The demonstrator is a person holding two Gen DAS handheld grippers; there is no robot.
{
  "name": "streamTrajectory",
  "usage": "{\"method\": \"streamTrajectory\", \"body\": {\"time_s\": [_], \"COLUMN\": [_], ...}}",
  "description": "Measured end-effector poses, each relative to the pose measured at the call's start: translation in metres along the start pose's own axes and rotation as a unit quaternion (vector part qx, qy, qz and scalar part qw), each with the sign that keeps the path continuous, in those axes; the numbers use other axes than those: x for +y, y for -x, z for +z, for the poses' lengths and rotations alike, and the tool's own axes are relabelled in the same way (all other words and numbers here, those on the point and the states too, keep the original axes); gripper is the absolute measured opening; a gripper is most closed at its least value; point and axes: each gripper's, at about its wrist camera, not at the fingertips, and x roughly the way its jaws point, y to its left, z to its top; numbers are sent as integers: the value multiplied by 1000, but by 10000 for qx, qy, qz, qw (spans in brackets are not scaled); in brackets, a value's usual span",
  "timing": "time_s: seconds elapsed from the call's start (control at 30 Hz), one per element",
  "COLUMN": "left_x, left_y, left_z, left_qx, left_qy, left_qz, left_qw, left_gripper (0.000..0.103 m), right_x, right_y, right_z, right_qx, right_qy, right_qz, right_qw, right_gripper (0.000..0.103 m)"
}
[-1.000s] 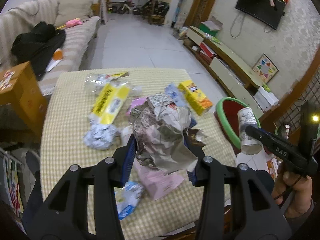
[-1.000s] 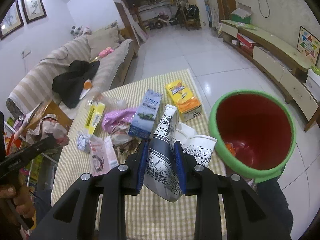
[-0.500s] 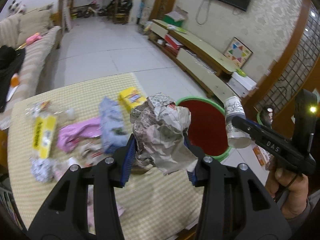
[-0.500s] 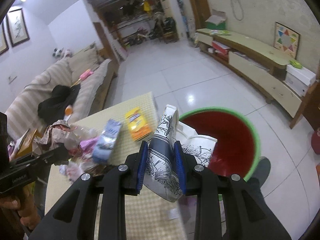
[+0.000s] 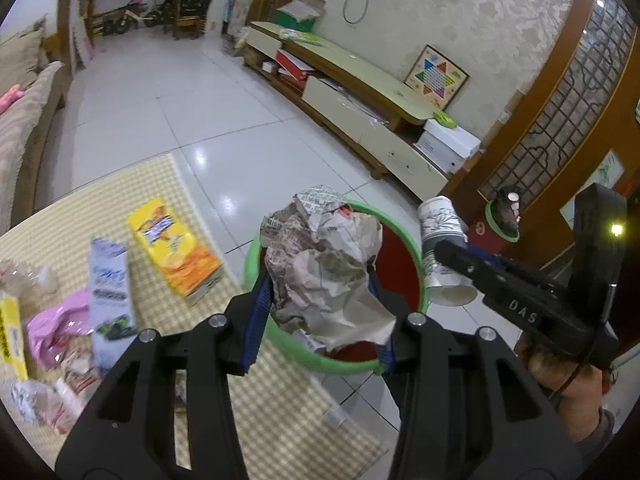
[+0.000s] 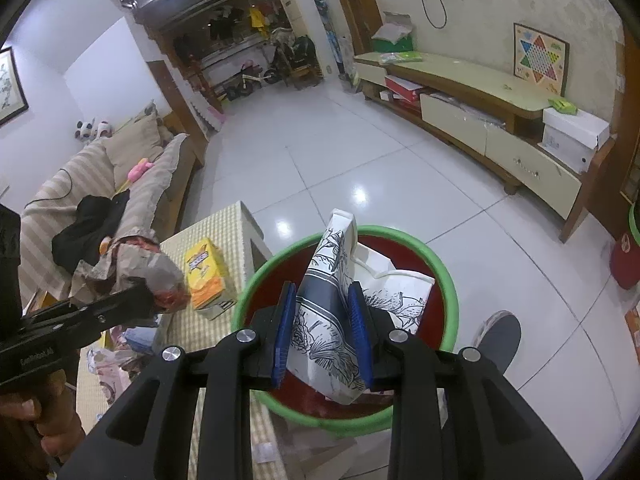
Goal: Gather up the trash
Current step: 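Open both tools to drop the newspaper and paper bag into the bin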
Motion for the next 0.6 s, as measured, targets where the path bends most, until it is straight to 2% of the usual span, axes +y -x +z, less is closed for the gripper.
{"method": "streamTrajectory", "body": {"time_s": [0.3,0.37,0.4,0.43,0.5,0.53,0.57,0.6], "left_x": [-9,-8,-8,-7,-4,-5,-4,-4], "left_y": [-39,-44,-47,-49,-51,-52,-53,-52], "left_z": [6,5,4,3,1,1,0,0], "left_qx": [295,351,374,389,425,427,425,409], "left_qy": [-112,-134,-154,-170,-173,-170,-171,-173], "left_qz": [-148,-150,-124,-91,-77,-77,-64,-30], "left_qw": [9994,9992,9991,9991,9989,9989,9989,9990], "left_gripper": [49,55,61,62,75,78,86,94], "right_x": [-14,-15,-15,-16,-14,-14,-14,-16], "right_y": [-25,-30,-32,-33,-33,-32,-31,-31], "right_z": [8,8,8,8,8,9,9,9], "right_qx": [76,107,115,107,46,-10,-52,-72], "right_qy": [-73,-111,-127,-143,-126,-125,-148,-162], "right_qz": [17,21,36,45,79,58,37,47], "right_qw": [9999,9999,9998,9998,9999,9999,9999,9998], "right_gripper": [28,30,37,45,67,73,79,81]}}
